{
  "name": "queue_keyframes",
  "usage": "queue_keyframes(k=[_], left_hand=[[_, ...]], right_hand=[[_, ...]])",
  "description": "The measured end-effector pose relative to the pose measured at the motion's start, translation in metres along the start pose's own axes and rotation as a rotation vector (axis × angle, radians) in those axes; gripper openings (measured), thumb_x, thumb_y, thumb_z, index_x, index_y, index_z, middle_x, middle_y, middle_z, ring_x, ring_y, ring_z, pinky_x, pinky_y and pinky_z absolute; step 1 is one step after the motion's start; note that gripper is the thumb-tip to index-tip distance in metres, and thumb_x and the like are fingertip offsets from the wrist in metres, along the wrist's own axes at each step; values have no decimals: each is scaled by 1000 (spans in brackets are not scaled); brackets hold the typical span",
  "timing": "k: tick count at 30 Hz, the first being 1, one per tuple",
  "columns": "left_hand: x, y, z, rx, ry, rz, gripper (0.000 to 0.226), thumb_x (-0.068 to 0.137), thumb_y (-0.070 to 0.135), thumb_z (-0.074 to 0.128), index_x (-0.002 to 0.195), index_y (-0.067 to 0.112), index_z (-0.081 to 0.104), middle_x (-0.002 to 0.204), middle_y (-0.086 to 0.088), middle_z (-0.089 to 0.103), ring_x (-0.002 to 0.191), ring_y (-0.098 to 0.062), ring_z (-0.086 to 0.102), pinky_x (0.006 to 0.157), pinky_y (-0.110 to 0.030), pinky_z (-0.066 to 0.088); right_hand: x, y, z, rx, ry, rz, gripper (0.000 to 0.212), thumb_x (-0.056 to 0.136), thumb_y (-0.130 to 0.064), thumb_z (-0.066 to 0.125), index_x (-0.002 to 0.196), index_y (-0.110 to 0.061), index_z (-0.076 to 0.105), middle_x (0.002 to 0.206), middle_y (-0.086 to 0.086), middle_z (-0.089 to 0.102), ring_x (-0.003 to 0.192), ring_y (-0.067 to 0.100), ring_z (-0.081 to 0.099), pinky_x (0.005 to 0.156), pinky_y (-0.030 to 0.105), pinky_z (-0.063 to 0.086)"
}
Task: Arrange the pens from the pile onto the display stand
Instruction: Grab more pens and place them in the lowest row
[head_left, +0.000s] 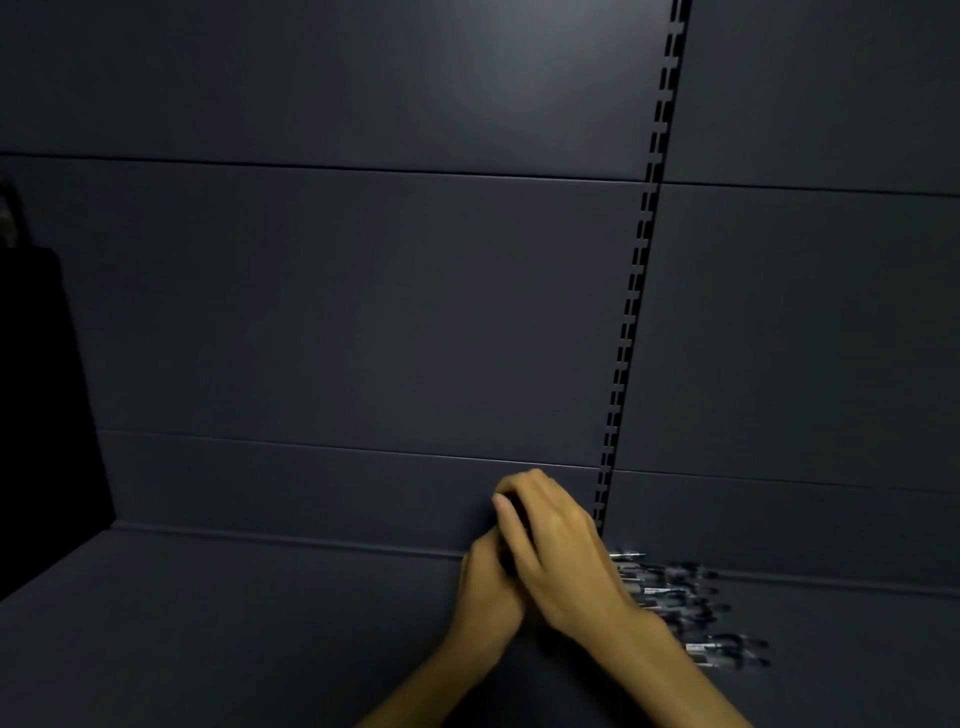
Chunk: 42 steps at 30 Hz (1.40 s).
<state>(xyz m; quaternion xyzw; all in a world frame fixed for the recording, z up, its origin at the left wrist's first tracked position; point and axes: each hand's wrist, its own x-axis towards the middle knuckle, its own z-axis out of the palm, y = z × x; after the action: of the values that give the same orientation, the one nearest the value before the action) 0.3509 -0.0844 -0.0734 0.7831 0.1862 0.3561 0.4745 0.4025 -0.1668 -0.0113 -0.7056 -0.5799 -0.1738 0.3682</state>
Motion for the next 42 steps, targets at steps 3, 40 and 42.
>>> queue_keyframes(k=[3, 40, 42], left_hand=[[3, 5, 4, 48, 32, -76, 27, 99, 7, 56, 88, 32, 57, 85, 19, 58, 83, 26, 54, 74, 1, 41], [-3, 2, -45, 309, 13, -329, 28, 89, 35, 58, 79, 14, 73, 77, -4, 74, 77, -25, 71, 65, -37, 55], [-9, 1, -61, 380, -15, -351, 39, 84, 52, 56, 85, 17, 74, 82, -2, 75, 82, -23, 70, 71, -38, 58]], right_hand=[[-2, 4, 2, 21, 4, 11, 22, 106, -34, 40, 105, -20, 57, 112, -11, 54, 96, 3, 55, 85, 21, 47], [-19, 13, 43, 613, 83, 538, 31, 77, -28, 86, 96, -28, 61, 95, -9, 71, 92, 3, 68, 77, 18, 54], [-15, 6, 47, 658, 40, 555, 26, 75, -26, 88, 74, -19, 63, 68, -11, 68, 66, 2, 62, 64, 20, 51]])
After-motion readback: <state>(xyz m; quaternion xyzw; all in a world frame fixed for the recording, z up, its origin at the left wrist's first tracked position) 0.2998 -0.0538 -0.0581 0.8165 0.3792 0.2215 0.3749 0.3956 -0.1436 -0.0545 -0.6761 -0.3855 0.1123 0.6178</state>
